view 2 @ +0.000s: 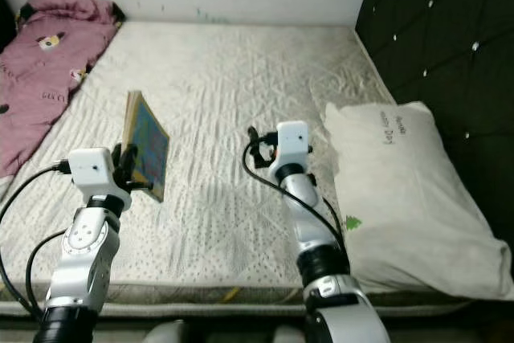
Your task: Clean up the room
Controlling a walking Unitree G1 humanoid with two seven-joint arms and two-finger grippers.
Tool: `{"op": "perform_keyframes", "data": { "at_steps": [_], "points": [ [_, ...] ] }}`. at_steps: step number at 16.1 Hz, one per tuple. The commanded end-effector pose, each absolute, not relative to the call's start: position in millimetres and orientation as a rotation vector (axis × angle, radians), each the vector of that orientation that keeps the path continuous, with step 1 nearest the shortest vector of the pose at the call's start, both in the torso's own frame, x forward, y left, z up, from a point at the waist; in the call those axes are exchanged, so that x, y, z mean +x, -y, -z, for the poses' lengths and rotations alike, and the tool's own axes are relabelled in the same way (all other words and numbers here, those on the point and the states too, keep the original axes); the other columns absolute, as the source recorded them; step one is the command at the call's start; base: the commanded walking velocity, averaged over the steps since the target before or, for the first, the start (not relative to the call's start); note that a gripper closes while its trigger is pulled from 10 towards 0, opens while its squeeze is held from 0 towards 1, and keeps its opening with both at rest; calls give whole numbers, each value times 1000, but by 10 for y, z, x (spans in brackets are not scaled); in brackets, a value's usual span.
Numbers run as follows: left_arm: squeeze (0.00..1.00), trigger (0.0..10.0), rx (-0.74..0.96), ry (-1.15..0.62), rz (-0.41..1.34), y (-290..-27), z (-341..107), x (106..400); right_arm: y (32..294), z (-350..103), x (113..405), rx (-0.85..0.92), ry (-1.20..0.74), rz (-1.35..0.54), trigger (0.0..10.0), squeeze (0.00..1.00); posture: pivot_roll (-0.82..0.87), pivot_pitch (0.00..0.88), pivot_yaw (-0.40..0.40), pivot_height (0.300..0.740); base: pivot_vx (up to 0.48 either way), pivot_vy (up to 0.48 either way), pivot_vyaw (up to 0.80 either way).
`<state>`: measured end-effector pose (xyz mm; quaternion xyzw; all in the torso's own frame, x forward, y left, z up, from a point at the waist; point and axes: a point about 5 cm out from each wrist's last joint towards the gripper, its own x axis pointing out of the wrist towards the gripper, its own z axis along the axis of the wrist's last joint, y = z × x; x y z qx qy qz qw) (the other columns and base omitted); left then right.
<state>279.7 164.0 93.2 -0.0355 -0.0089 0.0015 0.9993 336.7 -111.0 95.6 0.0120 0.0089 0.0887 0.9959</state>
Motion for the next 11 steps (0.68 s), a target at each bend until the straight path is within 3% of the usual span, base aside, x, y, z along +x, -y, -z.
{"op": "perform_keyframes", "data": {
  "at_steps": [1, 4, 9, 11],
  "points": [
    [0, 10000, -74, 69, 20, -1567, -1014, 2805, 1157, -950, 3367, 19, -20, -168, 10000, 0, -52, 0, -10, 740, 0, 0, 0],
    [0, 10000, -55, 82, 10, -1582, -1032, 2810, 1163, -949, 3368, 18, -21, -167, 10000, 0, -53, 0, -11, 740, 0, 0, 0],
    [0, 10000, -58, 61, 33, -1551, -1016, 2813, 1171, -944, 3370, 26, -28, -166, 10000, 0, -53, 0, -12, 740, 0, 0, -756],
    [0, 10000, -67, 60, 45, -1532, -1020, 2819, 1160, -956, 3379, 17, -24, -175, 10000, 0, -54, 0, -16, 740, 0, -253, 0]
  ]
}}
